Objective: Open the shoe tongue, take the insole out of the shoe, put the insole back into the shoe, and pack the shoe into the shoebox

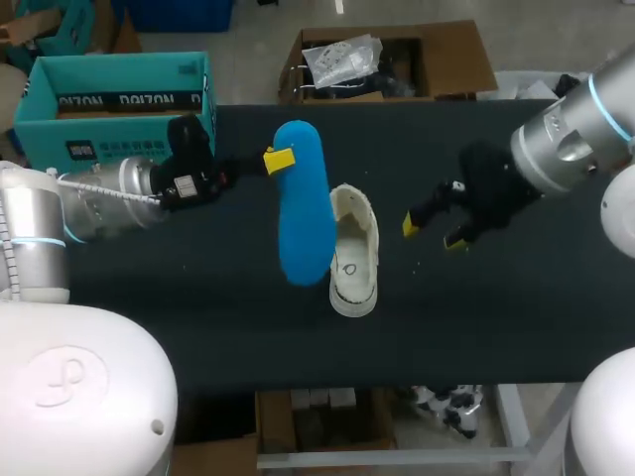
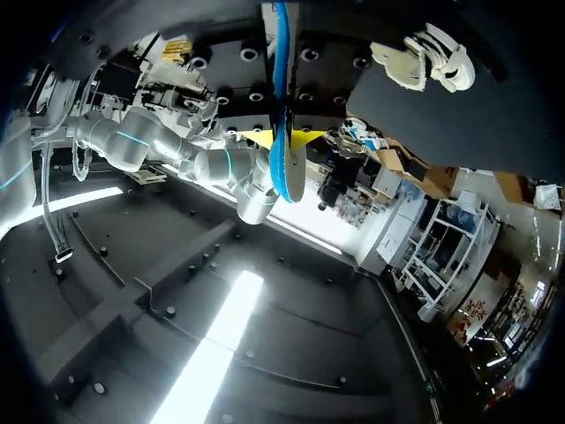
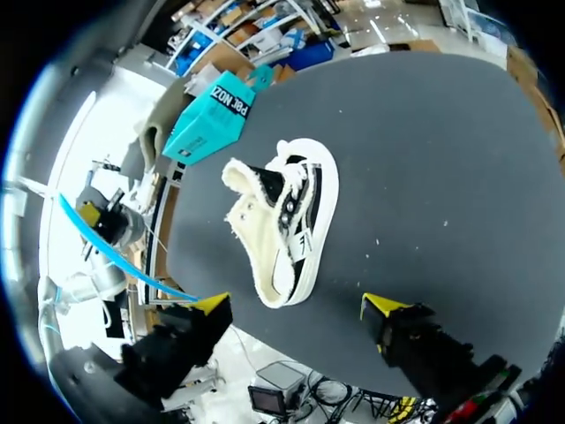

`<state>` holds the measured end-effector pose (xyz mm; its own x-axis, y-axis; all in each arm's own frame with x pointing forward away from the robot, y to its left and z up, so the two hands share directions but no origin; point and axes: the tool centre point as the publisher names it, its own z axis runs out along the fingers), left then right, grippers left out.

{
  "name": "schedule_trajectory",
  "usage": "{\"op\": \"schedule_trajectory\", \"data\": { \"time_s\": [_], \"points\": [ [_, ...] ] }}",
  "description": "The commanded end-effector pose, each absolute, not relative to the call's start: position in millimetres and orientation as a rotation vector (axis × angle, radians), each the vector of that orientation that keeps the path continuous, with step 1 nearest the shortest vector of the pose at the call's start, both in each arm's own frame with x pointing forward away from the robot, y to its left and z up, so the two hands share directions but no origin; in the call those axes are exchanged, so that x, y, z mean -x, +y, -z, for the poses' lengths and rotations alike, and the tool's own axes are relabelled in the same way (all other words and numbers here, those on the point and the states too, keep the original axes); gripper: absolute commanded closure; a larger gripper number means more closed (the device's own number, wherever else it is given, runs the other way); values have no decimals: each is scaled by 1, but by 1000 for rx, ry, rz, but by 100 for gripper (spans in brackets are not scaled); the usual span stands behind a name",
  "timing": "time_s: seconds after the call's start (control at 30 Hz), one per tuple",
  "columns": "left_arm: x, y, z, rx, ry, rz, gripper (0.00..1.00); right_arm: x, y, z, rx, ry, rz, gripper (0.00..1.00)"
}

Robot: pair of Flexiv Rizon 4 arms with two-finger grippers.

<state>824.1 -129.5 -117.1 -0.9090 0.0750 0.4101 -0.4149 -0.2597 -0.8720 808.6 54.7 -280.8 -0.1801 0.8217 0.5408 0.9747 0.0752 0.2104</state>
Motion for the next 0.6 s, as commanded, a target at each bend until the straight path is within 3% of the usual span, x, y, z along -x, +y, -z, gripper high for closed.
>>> {"op": "schedule_trajectory", "data": {
  "time_s": [0.03,0.17,0.33,0.6],
  "points": [
    [-822,-130,116,-456,-1698,-2241,100,-810,54,277,1788,-2078,749,0],
    [-822,-130,116,-456,-1698,-2241,100,-818,52,274,1742,-1962,735,0],
    [-822,-130,116,-456,-1698,-2241,100,-815,51,272,1683,-1312,735,0],
    [-822,-130,116,-456,-1698,-2241,100,-801,63,264,1754,-1305,641,0]
  ]
}}
